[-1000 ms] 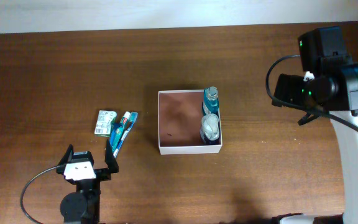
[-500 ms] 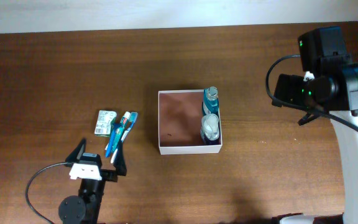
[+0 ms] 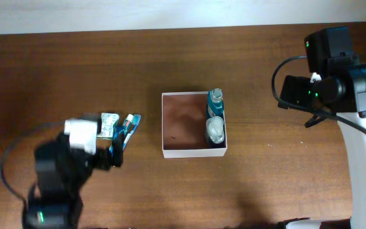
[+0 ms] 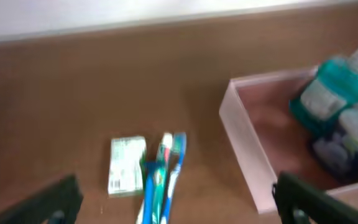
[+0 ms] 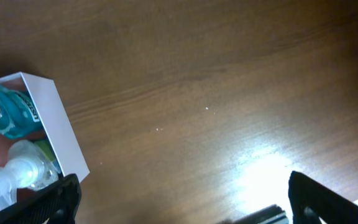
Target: Pack container
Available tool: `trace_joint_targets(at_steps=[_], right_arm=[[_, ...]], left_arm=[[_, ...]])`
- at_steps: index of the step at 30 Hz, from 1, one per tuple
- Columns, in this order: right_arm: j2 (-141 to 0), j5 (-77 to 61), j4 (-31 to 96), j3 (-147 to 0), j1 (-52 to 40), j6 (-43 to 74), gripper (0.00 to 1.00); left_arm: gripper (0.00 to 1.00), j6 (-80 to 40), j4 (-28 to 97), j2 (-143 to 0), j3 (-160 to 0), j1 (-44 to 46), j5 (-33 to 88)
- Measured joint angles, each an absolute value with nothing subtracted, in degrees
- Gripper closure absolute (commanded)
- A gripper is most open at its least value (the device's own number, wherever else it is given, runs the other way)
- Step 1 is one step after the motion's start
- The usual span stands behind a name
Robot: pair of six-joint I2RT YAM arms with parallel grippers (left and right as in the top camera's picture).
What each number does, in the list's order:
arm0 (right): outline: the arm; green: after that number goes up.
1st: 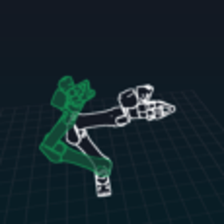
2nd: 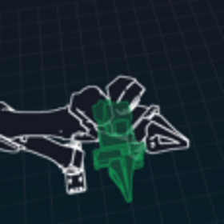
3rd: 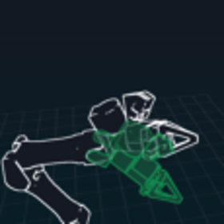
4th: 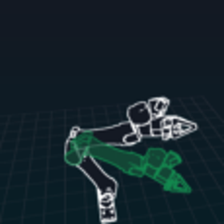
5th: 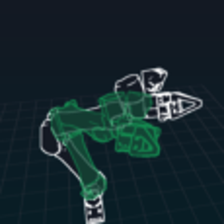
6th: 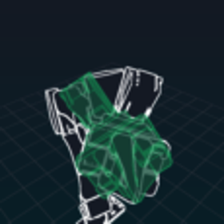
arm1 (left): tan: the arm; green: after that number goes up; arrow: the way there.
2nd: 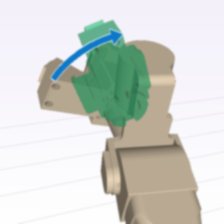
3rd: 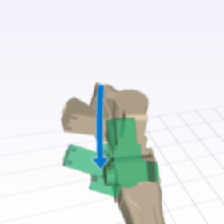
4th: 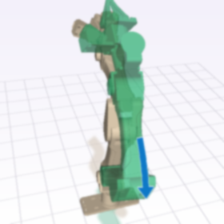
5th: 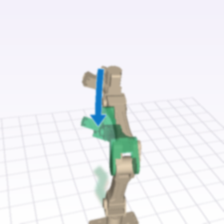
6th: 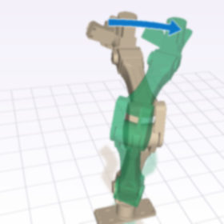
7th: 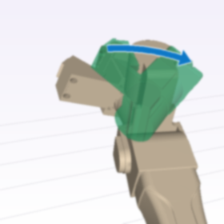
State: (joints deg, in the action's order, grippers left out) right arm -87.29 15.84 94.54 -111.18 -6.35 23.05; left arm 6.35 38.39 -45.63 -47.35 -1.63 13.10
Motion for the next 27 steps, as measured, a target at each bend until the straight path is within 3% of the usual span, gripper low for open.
trace_joint_targets(at_steps=[7, 14, 16, 17, 18, 19, 24, 27], right_arm=[[-87.37, 15.84, 94.52, -111.18, -6.35, 23.05, 0.02], [-87.37, 15.84, 94.5, -111.18, -6.35, 23.07, 0.02], [-87.37, 15.84, 94.52, -111.18, -6.35, 23.05, 0.02], [-87.37, 15.84, 94.5, -111.18, -6.35, 23.07, 0.01], [-87.37, 15.84, 94.52, -111.18, -6.35, 23.03, 0.02], [-87.37, 15.86, 94.52, -111.18, -6.35, 23.0, 0.02], [-87.37, 15.86, 94.5, -111.18, -6.35, 22.87, 0.02], [-87.37, 15.86, 94.52, -111.18, -6.35, 22.9, 0.02]], left_arm=[[0.01, 7.55, 45.32, -70.22, -53.36, -1.63, 13.08], [0.01, 7.55, 46.09, -78.89, -53.36, -1.63, 13.67], [0.11, 7.57, 45.76, -79.4, -53.36, -1.63, 14.22], [0.22, 7.68, 45.54, -79.4, -53.36, -1.63, 14.35], [0.39, 7.81, 45.19, -79.4, -53.36, -1.63, 14.41], [0.48, 7.86, 44.8, -79.4, -53.36, -1.63, 14.57], [0.68, 7.97, 44.34, -79.4, -53.36, -1.63, 14.63], [0.68, 7.97, 44.34, -79.4, -53.36, -1.63, 14.96]])
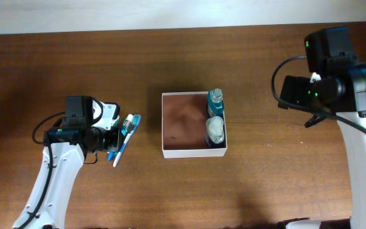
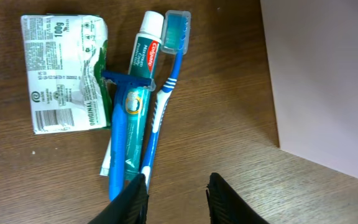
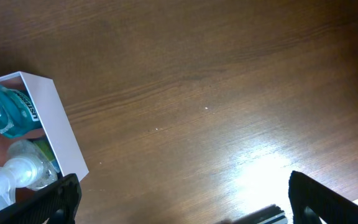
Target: Pack container
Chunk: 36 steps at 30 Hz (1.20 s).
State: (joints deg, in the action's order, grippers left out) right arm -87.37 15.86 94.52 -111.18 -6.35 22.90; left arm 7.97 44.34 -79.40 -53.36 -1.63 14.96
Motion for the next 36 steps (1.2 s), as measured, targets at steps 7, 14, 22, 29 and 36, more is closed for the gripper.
trace_joint_targets(at_steps=[7, 14, 22, 29, 36], right_arm=[[-87.37, 15.86, 94.5, -111.18, -6.35, 22.7, 0.02], [-87.37, 15.84, 94.5, -111.18, -6.35, 22.63, 0.02], [-87.37, 15.84, 94.5, -111.18, -6.35, 22.68, 0.02], [-87.37, 15.84, 94.52, -111.18, -6.35, 22.68, 0.02], [-87.37, 15.86, 94.5, -111.18, -6.35, 22.65, 0.02]], left_arm=[[0.2, 7.94, 43.42, -79.4, -53.36, -1.63, 22.55], [0.41, 4.21, 43.11, -79.4, -53.36, -1.63, 15.49], [0.52, 1.13, 43.22, -79.4, -53.36, -1.63, 7.94], [0.55, 0.58, 41.89, -83.31, -53.36, -1.63, 5.8], [0.61, 0.36, 39.53, -91.81, -53.36, -1.63, 5.5]])
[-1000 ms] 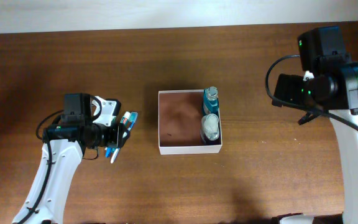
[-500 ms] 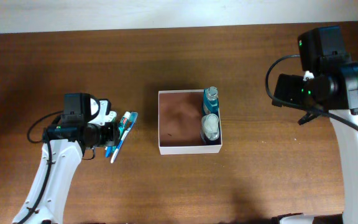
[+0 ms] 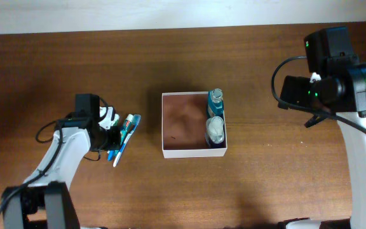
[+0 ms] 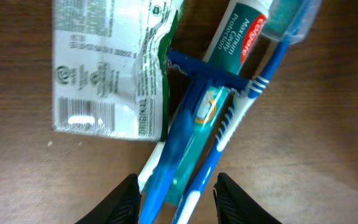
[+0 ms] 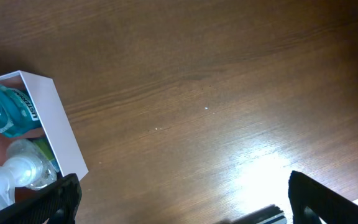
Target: Pack container
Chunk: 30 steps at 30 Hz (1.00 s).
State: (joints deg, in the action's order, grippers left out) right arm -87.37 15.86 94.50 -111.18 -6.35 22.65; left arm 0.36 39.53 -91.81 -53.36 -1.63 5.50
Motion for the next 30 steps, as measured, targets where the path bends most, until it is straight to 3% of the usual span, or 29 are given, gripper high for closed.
trace_joint_targets(at_steps=[13, 30], right_arm=[[-87.37, 15.86, 94.52, -111.18, -6.35, 22.65, 0.02], [-87.37, 15.86, 94.52, -111.18, -6.35, 22.63, 0.02]], left_arm=[[0.66, 0.36, 36.4, -94.21, -53.36, -1.63, 5.5], [0.66, 0.36, 35.62, -95.0, -53.36, -1.63, 5.26]])
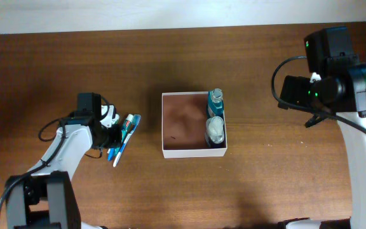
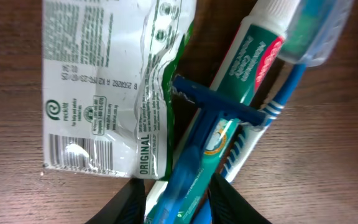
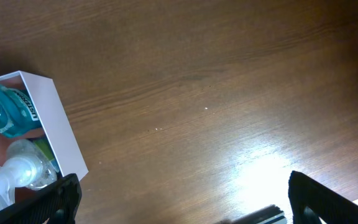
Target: Pack container
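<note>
A white box [image 1: 164, 127] stands mid-table with a teal mouthwash bottle [image 1: 215, 102] and a clear pump bottle [image 1: 215, 130] along its right wall. To its left lie a white-and-green soap packet [image 2: 104, 87], a toothpaste tube [image 2: 253, 59], a blue razor [image 2: 219, 115] and a capped toothbrush [image 2: 309, 34]. My left gripper [image 2: 178, 208] is low over them. Its narrow jaws sit against the razor handle and the tube's tail. My right gripper [image 3: 185, 202] hangs wide open over bare wood, right of the box.
The box wall [image 3: 55, 124] shows at the left edge of the right wrist view, with both bottles behind it. The left half of the box floor [image 1: 183, 130] is bare. Dark wooden table [image 1: 265, 184] surrounds everything, and a pale wall strip runs along its far edge.
My left gripper sits lower and closer on the toiletries, and its fingers stand slightly nearer together around the razor handle and tube tail. The right arm and the box are unchanged.
My left gripper was first wide open, away from the toiletries and blurred in motion. Then it hung above the razor and tube with narrowed jaws. Later it was closer over them, and now its fingers bracket the razor handle. The right arm never moved.
</note>
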Available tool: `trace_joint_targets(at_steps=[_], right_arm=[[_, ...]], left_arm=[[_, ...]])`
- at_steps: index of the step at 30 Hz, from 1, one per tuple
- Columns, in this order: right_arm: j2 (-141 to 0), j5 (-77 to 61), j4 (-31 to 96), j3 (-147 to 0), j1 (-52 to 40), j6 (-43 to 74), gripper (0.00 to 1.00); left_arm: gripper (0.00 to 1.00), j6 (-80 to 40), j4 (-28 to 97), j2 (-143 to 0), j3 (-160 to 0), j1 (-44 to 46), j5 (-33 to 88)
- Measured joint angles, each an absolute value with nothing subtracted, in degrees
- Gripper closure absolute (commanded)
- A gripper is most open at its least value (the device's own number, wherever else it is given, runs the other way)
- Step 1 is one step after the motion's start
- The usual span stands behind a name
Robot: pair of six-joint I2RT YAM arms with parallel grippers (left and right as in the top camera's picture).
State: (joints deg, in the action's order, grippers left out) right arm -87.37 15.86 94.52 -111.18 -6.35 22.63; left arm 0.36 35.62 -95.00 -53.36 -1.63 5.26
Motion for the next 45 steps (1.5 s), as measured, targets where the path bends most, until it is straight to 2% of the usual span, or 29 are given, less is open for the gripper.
trace_joint_targets(at_steps=[5, 17, 18, 27, 36, 45], right_arm=[[-87.37, 15.86, 94.52, -111.18, -6.35, 22.63, 0.02], [-87.37, 15.84, 94.52, -111.18, -6.35, 22.65, 0.02], [-87.37, 15.86, 94.52, -111.18, -6.35, 22.65, 0.02], [-87.37, 15.86, 94.52, -111.18, -6.35, 22.65, 0.02], [-87.37, 15.84, 94.5, -111.18, -6.35, 22.65, 0.02], [-87.37, 15.84, 94.52, -111.18, -6.35, 22.65, 0.02]], left_arm=[[0.67, 0.36, 35.31, -96.51, -53.36, -1.63, 5.23], [0.82, 0.36, 35.29, -96.57, -53.36, -1.63, 5.1], [0.87, 0.36, 35.29, -96.57, -53.36, -1.63, 5.1], [0.96, 0.23, 35.29, -96.57, -53.36, -1.58, 5.08], [0.99, -0.58, 38.63, -96.38, -54.57, -1.58, 5.08], [0.99, -3.99, 42.04, -87.96, -60.14, 0.21, 4.86]])
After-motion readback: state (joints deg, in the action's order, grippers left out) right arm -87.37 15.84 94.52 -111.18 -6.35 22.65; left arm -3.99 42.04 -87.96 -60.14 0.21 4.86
